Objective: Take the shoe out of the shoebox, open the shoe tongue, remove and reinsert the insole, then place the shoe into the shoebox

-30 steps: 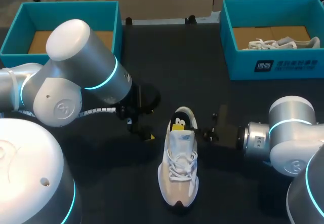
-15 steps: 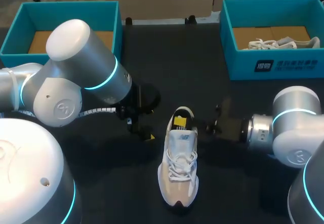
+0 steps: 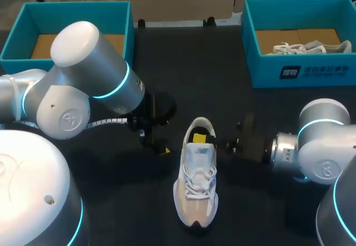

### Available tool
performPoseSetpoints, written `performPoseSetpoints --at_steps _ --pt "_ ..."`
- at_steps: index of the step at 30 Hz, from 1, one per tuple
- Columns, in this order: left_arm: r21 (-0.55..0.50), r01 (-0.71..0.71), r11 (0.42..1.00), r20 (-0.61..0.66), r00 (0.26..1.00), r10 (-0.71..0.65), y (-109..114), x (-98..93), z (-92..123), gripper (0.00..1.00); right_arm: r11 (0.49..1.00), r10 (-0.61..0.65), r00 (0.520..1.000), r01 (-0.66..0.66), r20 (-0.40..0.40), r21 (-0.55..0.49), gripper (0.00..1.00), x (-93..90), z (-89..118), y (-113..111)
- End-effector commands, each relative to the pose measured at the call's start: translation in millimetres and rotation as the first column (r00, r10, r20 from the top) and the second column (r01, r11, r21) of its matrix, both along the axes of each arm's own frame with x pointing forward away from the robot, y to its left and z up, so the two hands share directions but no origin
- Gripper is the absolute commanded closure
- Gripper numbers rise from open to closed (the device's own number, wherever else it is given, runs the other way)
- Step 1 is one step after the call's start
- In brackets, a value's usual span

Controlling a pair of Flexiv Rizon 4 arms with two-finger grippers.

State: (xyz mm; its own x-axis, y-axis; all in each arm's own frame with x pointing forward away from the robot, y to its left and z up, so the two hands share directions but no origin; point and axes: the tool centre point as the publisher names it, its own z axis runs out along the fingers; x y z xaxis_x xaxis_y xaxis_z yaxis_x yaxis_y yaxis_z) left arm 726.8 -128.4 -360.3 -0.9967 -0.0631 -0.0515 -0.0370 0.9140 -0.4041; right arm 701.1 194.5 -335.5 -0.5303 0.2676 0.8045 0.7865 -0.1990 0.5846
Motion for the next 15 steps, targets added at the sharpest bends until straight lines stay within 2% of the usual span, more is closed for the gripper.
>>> performPoseSetpoints --at_steps 1,2,3,4,5,7,8,15 --pt "-0.001 0.001 1.0 0.001 1.0 -0.001 0.8 -0.6 -0.4 0.0 1.0 -0.003 1.0 0.003 0.0 0.008 1.0 -5.8 -6.5 3.0" --pt "-0.001 0.001 1.0 0.001 1.0 -0.001 0.8 -0.6 -0.4 0.0 1.0 -0.003 1.0 0.003 0.002 0.004 1.0 -5.8 -5.2 3.3" --pt "-0.001 0.001 1.0 0.001 1.0 -0.001 0.8 -0.6 -0.4 0.0 1.0 -0.003 1.0 0.003 0.008 0.002 0.95 -5.1 -2.9 2.7" --pt "-0.001 0.001 1.0 0.001 1.0 -0.001 0.8 -0.6 -0.4 0.0 1.0 -0.003 1.0 0.003 0.016 0.0 0.71 -4.3 0.0 1.9" --pt "-0.001 0.001 1.0 0.001 1.0 -0.001 0.8 -0.6 -0.4 0.0 1.0 -0.002 1.0 0.002 0.024 -0.002 0.6 -3.4 2.6 1.3" --pt "-0.001 0.001 1.0 0.001 1.0 -0.001 0.8 -0.6 -0.4 0.0 1.0 0.001 0.999 -0.001 0.037 -0.011 0.53 -1.1 6.6 0.5" --pt "-0.001 0.001 1.0 0.001 1.0 -0.001 0.8 -0.6 -0.4 0.0 1.0 0.005 0.999 -0.004 0.043 -0.015 0.44 0.2 8.9 0.3" --pt "-0.003 0.007 1.0 0.006 1.0 -0.007 1.2 -0.9 1.4 0.0 0.998 0.031 0.997 -0.027 0.075 -0.056 0.47 7.4 23.6 -0.2"
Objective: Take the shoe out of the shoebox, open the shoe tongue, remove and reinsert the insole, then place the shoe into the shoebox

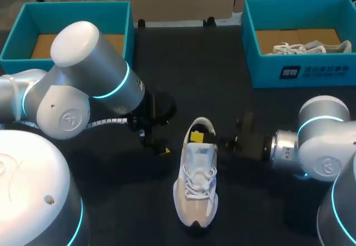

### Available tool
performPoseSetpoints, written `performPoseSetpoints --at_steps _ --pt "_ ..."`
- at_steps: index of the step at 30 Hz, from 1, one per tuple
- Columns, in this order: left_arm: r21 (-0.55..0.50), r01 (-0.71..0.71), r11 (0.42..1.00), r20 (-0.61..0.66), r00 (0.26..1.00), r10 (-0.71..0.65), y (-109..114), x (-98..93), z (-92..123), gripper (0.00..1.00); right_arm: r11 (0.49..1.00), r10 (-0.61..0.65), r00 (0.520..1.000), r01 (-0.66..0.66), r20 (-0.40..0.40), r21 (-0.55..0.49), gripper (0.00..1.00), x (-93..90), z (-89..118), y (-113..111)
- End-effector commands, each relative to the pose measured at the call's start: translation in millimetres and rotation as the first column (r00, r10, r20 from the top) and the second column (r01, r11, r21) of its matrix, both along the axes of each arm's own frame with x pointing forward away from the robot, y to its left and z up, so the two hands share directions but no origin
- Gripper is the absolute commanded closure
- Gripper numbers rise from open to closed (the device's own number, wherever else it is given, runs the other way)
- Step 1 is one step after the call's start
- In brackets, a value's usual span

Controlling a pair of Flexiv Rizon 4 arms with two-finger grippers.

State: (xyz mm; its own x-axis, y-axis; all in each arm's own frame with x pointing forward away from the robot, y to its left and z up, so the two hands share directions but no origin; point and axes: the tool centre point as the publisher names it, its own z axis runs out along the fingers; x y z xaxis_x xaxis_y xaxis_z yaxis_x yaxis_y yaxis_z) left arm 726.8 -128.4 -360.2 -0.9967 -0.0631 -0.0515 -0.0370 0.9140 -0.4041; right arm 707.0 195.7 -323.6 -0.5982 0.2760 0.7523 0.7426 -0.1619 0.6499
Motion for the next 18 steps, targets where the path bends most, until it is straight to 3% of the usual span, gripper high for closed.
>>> performPoseSetpoints --at_steps 1,12,18 --pt "-0.005 0.015 1.0 0.008 1.0 -0.015 1.7 -1.4 3.0 0.0 0.999 0.005 1.0 -0.005 0.0 -0.032 0.49 2.0 13.0 -1.8" --pt "0.012 0.013 1.0 0.032 0.999 -0.013 4.3 -0.6 11.4 0.0 0.996 0.042 0.999 -0.042 0.004 -0.077 0.52 1.8 27.4 -18.4" --pt "0.016 0.006 1.0 0.038 0.999 -0.006 6.4 2.2 18.1 0.0 0.989 0.133 0.991 -0.134 -0.036 -0.06 0.53 5.2 35.9 -35.6"
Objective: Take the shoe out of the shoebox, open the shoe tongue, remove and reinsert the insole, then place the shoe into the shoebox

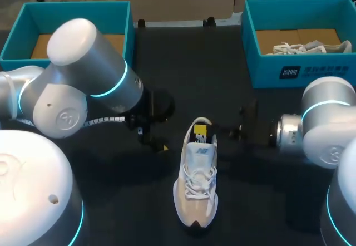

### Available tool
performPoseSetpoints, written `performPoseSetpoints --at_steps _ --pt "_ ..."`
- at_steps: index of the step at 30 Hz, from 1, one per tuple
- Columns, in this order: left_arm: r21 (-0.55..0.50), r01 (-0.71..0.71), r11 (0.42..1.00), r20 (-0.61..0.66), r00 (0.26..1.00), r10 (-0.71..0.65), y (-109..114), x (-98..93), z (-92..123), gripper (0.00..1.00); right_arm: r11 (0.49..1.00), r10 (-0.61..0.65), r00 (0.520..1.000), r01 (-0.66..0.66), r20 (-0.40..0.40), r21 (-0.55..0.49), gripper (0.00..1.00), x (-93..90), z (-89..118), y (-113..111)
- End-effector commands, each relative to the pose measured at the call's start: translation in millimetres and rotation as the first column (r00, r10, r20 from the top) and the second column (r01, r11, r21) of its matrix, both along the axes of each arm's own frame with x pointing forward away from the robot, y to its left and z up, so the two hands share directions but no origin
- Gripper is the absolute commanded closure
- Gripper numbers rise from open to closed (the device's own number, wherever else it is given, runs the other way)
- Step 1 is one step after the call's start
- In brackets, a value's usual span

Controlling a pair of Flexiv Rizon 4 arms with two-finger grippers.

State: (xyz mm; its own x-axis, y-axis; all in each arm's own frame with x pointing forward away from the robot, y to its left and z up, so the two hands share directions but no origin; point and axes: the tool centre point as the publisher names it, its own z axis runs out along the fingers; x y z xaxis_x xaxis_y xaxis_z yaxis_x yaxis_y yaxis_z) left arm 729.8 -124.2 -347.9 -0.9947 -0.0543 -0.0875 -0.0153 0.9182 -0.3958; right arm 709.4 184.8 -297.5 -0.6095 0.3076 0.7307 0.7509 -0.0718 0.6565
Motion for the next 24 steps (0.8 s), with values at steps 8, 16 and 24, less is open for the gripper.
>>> performPoseSetpoints --at_steps 8,16,24 --pt "0.014 -0.008 1.0 0.007 1.0 0.008 7.1 1.1 14.4 0.0 0.98 0.197 0.975 -0.193 -0.103 0.045 0.53 13.9 18.9 -47.7" --pt "0.02 -0.027 0.999 0.006 1.0 0.027 7.8 3.6 14.9 0.0 0.969 0.247 0.96 -0.24 -0.133 0.063 0.51 23.3 21.3 -57.6" --pt "0.021 -0.037 0.999 0.004 0.999 0.036 5.0 8.9 16.7 0.0 0.957 0.29 0.943 -0.284 -0.163 0.06 0.51 32.2 26.8 -64.6"
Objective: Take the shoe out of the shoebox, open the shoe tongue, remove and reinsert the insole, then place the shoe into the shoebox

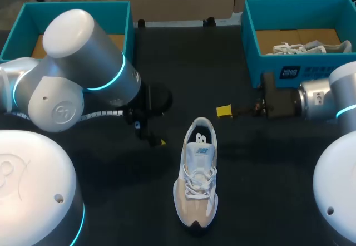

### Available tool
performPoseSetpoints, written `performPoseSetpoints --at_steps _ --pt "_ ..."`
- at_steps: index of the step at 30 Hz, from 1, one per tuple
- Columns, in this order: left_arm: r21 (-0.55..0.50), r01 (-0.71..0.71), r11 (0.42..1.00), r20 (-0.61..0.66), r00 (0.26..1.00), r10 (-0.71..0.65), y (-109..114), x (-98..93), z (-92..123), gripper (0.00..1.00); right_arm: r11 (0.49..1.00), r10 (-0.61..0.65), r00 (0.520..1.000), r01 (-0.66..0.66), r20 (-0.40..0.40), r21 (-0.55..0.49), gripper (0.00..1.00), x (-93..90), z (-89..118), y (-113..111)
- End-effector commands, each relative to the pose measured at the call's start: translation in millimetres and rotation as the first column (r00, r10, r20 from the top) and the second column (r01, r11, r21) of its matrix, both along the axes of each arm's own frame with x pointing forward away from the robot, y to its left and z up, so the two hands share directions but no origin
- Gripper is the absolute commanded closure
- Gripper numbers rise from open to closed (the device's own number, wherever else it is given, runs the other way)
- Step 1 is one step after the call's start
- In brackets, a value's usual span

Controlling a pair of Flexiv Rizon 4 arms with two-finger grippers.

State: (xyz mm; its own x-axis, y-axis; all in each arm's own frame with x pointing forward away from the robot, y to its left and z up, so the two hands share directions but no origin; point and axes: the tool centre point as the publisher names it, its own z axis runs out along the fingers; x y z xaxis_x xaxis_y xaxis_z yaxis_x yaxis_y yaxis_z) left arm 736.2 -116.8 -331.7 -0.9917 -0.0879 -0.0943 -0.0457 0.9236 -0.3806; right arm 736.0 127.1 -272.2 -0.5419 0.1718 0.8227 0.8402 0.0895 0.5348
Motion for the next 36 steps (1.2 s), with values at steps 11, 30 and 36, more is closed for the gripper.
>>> performPoseSetpoints --at_steps 11,30,36 --pt "0.014 0.022 1.0 0.003 1.0 -0.022 -5.7 12.0 8.5 0.0 0.985 0.113 0.977 -0.134 -0.18 -0.111 0.38 22.1 11.5 -28.1" --pt "0.021 0.087 0.996 0.024 0.996 -0.088 20.1 26.2 27.9 0.0 0.89 -0.069 0.934 -0.101 -0.349 -0.445 0.45 31.7 20.5 -44.3" --pt "0.021 0.126 0.992 0.047 0.991 -0.126 46.5 38.2 36.5 0.0 0.797 -0.222 0.924 -0.011 -0.311 -0.604 0.58 33.7 29.6 -45.8"
